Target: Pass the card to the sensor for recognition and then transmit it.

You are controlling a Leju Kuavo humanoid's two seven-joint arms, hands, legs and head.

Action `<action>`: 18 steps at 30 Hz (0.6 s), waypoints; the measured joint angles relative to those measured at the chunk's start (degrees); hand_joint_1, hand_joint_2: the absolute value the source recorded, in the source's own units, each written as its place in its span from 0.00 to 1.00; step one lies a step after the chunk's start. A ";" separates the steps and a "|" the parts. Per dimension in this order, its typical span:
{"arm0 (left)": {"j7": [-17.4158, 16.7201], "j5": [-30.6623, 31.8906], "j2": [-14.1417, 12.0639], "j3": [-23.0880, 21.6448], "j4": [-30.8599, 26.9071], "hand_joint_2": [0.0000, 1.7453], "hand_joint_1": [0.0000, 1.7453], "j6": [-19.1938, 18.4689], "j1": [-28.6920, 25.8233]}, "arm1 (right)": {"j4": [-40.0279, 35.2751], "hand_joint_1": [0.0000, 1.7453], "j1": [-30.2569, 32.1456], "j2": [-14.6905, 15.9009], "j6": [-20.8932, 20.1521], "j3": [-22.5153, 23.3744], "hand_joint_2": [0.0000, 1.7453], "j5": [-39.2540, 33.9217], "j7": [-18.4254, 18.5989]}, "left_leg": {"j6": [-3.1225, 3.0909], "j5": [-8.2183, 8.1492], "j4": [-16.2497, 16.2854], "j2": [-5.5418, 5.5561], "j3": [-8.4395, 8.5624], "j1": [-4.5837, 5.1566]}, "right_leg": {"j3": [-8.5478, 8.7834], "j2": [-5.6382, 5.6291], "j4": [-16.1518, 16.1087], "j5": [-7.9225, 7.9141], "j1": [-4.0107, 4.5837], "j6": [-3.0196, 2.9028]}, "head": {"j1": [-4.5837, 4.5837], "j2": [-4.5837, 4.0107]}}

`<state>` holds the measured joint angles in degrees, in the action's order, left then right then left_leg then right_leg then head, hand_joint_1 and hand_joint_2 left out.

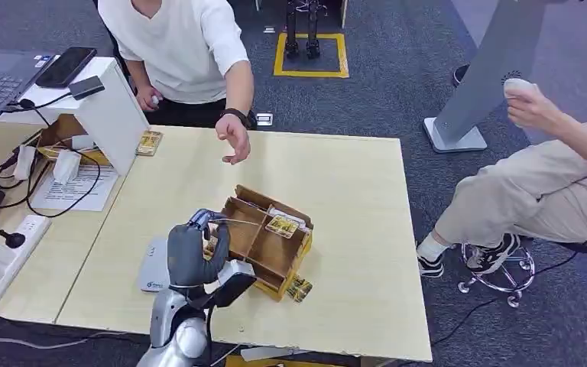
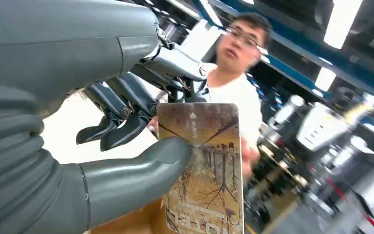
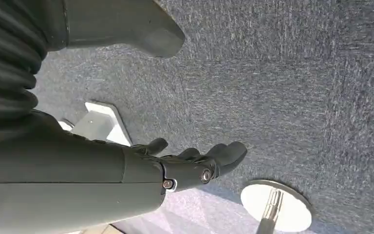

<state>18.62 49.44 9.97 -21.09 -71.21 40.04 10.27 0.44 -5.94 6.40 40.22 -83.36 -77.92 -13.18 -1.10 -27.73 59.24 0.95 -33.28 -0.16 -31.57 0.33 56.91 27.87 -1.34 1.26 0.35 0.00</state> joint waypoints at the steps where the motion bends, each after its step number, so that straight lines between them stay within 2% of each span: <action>1: -1.41 0.41 0.00 0.54 0.00 1.00 1.00 0.00 1.03 | 0.02 0.00 -0.01 0.00 0.00 0.00 1.00 0.15 0.16 | -0.01 0.01 0.00 0.00 0.00 0.00 | 0.00 0.00 0.00 0.00 0.00 0.00 | 0.00 0.02; 5: -5.79 1.95 0.07 2.84 0.42 1.00 1.00 -0.02 5.46 | 0.02 0.00 -0.18 0.02 0.00 -0.02 1.00 0.77 0.94 | -0.01 0.03 0.01 0.00 0.00 0.00 | 0.00 0.00 0.01 -0.02 0.00 0.00 | 0.00 0.02; 10: -9.99 -0.24 0.48 4.92 1.99 1.00 1.00 -0.85 10.44 | 0.02 0.00 -0.53 0.09 0.00 -0.02 1.00 1.09 1.49 | -0.01 0.03 0.01 0.00 -0.01 0.00 | 0.00 0.00 0.01 -0.02 0.00 0.00 | 0.00 0.02; 15: -13.19 -1.20 0.59 6.67 4.66 1.00 1.00 -0.83 14.00 | 0.04 0.00 -0.80 0.07 0.00 -0.02 1.00 1.64 2.29 | -0.01 0.03 0.01 0.00 -0.01 0.00 | -0.01 -0.01 0.01 -0.01 0.00 0.00 | 0.00 0.02; 18: -13.90 -1.05 0.59 7.12 6.14 1.00 1.00 -0.68 15.27 | 0.02 0.00 -0.94 0.07 0.00 -0.02 1.00 1.71 2.34 | -0.01 0.03 0.01 0.00 -0.01 0.00 | -0.01 -0.01 0.01 -0.01 0.00 0.00 | -0.02 0.00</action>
<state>4.72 48.39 10.56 -13.97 -65.07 39.36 25.53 0.46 -6.88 6.47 40.22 -83.38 -76.22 -10.84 -1.11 -27.70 59.25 0.95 -33.29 -0.16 -31.57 0.33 56.92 27.85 -1.34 1.26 0.33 0.00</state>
